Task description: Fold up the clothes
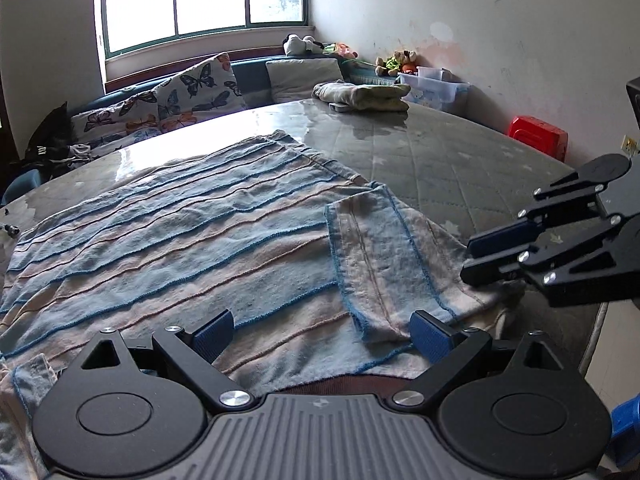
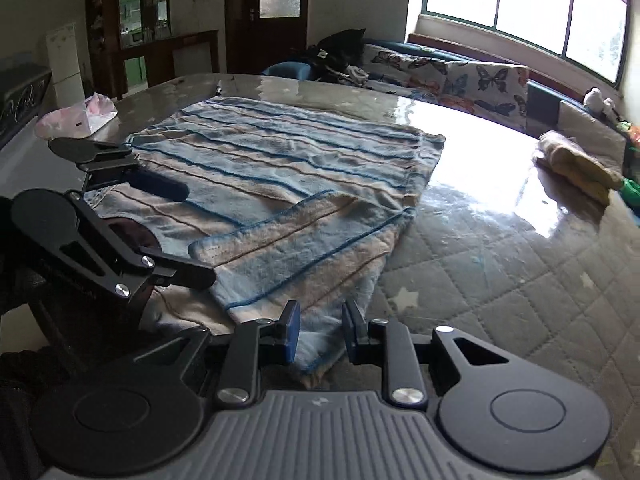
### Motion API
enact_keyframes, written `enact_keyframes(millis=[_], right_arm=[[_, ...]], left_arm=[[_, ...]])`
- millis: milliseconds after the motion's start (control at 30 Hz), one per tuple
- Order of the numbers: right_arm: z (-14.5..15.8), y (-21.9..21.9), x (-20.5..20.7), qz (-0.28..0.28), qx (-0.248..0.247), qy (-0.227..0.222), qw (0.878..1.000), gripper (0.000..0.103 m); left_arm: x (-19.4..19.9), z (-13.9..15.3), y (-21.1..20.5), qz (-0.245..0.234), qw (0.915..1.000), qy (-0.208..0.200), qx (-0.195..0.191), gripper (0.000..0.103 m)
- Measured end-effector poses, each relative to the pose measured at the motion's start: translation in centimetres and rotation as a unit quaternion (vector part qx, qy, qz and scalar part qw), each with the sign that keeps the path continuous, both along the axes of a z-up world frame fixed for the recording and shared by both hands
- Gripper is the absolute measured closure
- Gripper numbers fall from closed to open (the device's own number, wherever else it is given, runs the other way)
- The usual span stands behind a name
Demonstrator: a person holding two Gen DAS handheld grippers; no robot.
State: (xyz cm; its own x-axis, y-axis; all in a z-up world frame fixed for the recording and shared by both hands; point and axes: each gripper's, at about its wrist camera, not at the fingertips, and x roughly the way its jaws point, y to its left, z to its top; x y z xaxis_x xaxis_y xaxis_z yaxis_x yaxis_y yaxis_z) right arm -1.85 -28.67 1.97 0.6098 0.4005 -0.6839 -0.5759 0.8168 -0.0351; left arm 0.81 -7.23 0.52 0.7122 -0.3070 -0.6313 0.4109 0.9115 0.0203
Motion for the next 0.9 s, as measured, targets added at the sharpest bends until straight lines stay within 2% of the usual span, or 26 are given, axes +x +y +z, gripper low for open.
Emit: enact_keyframes(millis=[133,267,533,733,900], right_arm=[[0.8,0.4,0.1,0.004,0.021,-0.015,1.0,0.081],[0.1,1.5,0.2,0.016,0.032,-0.005,0.999,0.081],[-1.1,3.9,0.1,0.054,0.017,-0.001,0.998,0.08],[-0.9,3.3,-1.1,0.055,0.02,0.003,0.998,0.079],[-0.8,3.0,-2.4,0.063,0.012,-0.001,0.998,0.078]], left_arm=[[-0.5,0.6,0.6,0.014,0.9998,-0.01,-0.005,0.006],[-1.0,0.8,1.3,0.026,0.9996,-0.014,-0.002,0.006],[-2.7,1.2,4.0,0.057,0.9981,-0.021,0.007,0.006],[-4.7,1.7,7.3,0.09,0.9955,-0.025,0.013,0.006],[-6.9,2.2,10.3,0.121,0.9916,-0.029,0.034,0.006]])
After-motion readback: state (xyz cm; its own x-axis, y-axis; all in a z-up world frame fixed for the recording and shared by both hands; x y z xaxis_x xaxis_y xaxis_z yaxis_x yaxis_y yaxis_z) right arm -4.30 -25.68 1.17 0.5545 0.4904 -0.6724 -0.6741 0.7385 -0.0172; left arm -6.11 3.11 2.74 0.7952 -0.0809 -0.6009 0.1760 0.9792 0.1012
